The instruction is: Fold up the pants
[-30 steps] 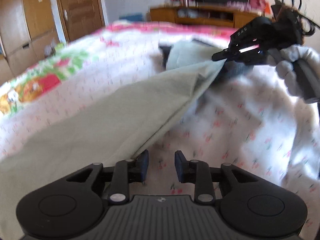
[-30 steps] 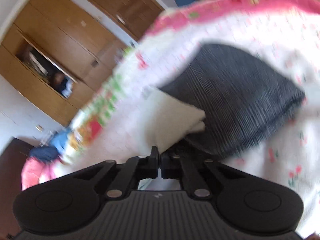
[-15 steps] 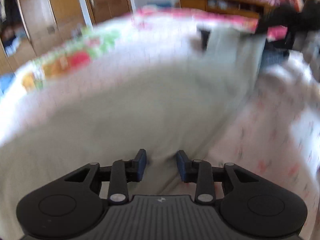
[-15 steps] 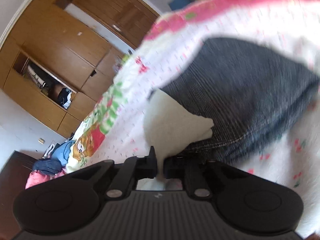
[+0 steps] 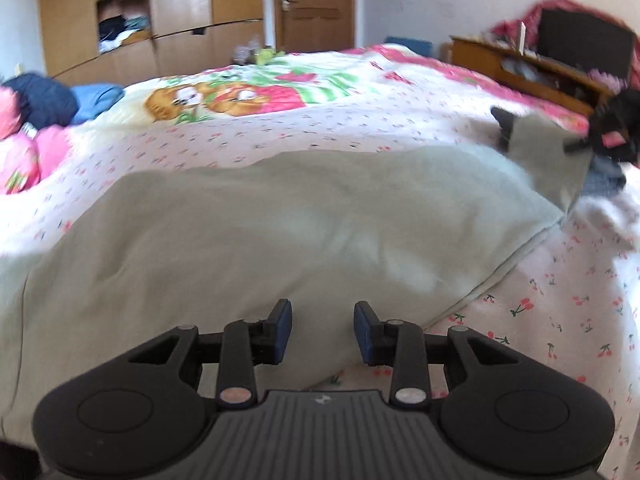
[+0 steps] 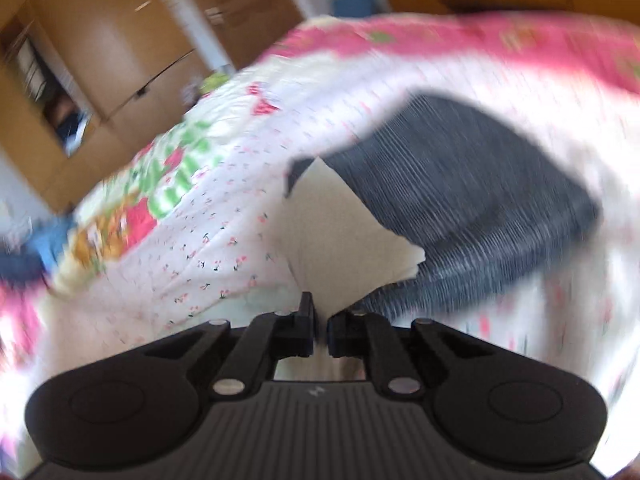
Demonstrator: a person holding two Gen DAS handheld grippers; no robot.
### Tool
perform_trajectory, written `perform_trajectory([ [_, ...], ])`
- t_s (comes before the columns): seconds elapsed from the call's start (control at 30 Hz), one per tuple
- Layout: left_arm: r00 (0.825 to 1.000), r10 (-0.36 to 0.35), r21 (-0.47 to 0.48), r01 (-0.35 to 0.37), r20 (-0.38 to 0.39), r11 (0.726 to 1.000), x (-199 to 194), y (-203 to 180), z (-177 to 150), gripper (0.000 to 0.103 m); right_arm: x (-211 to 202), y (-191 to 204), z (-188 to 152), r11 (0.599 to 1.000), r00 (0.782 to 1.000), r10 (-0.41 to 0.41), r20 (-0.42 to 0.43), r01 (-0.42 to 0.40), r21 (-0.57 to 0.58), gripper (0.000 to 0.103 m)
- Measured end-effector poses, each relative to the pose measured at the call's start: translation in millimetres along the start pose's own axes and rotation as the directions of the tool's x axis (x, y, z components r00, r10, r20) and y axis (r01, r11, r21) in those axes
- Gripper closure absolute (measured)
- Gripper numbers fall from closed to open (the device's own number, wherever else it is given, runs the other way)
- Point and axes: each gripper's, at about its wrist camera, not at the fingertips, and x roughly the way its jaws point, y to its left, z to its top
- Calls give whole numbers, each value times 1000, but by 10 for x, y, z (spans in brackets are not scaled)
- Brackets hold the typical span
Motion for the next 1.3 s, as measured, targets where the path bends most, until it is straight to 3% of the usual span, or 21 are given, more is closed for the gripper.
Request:
perform_trajectory([
  [0.1, 1000, -3, -30, 4, 19, 1000, -9, 19, -70, 56, -131, -44, -60, 1000, 998, -23, 51, 23, 4, 95],
  [0.27, 1000, -27, -3, 28, 15, 1000, -5, -31, -67, 56, -250, 39, -30, 999, 996, 11, 91, -6, -47, 96],
  [0.37, 1000, -26, 29, 25, 10, 999, 12, -119, -22, 56, -146, 1, 14, 999, 994, 31, 103, -29, -25, 96],
  [0.5, 1000, -27, 63, 27, -1, 998, 55, -233, 30, 56, 99, -113, 19, 998, 997, 58, 56, -60, 36, 90],
  [0.6, 1000, -22, 78, 22, -2, 997, 90, -281, 65, 56, 165, -175, 17, 996, 995, 64, 73, -68, 63, 94],
  [0.7, 1000, -8, 67, 9, -6, 998, 148, -257, 80, 55, 35, -152, 77, 977, 983, 160, 86, -170, 129, 98],
  [0.8, 1000, -17, 43, 18, -16, 999, 187, -205, 59, 55, -298, 159, 192, 970, 961, 232, 148, -240, 42, 99],
  [0.9, 1000, -18, 26, 18, 2, 999, 110, -143, 31, 55, -498, 654, 253, 951, 940, 305, 155, -292, -97, 99],
  [1.07, 998, 58, -30, -56, 41, 998, -156, 228, -56, 55, -298, 1761, -141, 858, 909, 417, -6, -396, -326, 99],
  [1.17, 987, 155, -57, -152, 42, 987, -362, 564, -169, 55, -70, 2464, -635, 761, 868, 473, -150, -489, -426, 99],
  [1.3, 952, 304, -66, -302, 24, 951, -610, 1005, -375, 55, 102, 3361, -1372, 612, 805, 506, -308, -587, -529, 99],
])
